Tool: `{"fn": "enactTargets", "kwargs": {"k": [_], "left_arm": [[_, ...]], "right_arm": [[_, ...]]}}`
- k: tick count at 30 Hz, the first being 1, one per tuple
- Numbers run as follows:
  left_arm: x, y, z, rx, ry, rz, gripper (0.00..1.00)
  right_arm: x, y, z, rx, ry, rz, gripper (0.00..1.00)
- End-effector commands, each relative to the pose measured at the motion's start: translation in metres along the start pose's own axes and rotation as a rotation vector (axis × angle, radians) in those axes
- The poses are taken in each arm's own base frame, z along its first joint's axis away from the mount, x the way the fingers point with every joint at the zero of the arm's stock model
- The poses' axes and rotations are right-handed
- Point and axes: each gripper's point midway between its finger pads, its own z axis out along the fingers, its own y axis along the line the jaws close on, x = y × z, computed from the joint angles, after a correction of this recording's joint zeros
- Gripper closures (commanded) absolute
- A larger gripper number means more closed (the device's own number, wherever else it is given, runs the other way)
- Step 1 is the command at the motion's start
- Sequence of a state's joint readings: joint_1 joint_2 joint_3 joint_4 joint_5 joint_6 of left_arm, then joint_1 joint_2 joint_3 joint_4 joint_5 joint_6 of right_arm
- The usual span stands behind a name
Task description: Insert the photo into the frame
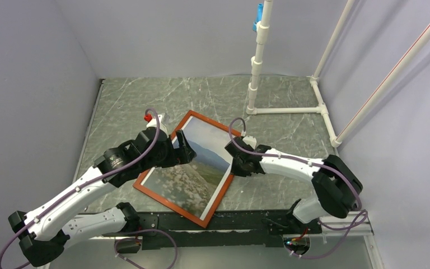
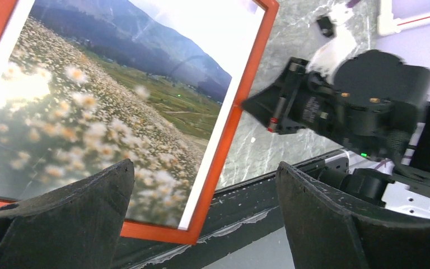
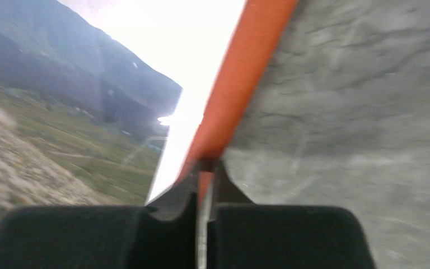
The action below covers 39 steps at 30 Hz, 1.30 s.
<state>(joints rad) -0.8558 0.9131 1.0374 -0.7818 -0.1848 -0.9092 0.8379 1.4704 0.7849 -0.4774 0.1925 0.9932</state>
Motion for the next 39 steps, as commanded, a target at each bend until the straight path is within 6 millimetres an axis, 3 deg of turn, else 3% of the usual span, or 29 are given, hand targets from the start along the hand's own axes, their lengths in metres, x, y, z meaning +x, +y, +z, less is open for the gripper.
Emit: {"fn": "enactTargets", "kwargs": {"k": [1,9,12,16,21,25,33,39], "left_arm": [[-0.004,0.016,-0.001,-0.050,-0.024,0.019,0.00],[0.012,0.049,0.016,-0.135,0.036,0.021,0.01],[0.020,0.078,0.027,-0.213,0.066,0.023,0.01],[0.025,0.128,0.038,-0.349,0.090,0.026,0.01],[0.009,0.172,0.042,-0.463,0.057,0.019,0.01],[0.000,0.199,0.055,-0.500,0.090,-0.021,0.00],[0.009,0.234,0.082,-0.545,0.225,-0.071,0.00],[0.026,0.242,0.102,-0.520,0.327,-0.103,0.00]], "right_arm": [[0.001,-0.046,-0.009,0.175,0.000,-0.225,1.00],[-0.037,-0.042,0.000,0.100,0.036,-0.218,1.00],[-0.042,-0.037,-0.005,0.034,0.049,-0.176,1.00],[-0.030,-0.027,-0.017,-0.083,0.075,-0.120,0.89],[-0.006,-0.007,-0.028,-0.275,0.124,-0.033,0.53],[0.005,0.010,-0.032,-0.391,0.149,0.021,0.40],[0.019,0.028,-0.017,-0.419,0.214,0.054,0.30],[0.015,0.039,-0.008,-0.429,0.225,0.065,0.28]]}}
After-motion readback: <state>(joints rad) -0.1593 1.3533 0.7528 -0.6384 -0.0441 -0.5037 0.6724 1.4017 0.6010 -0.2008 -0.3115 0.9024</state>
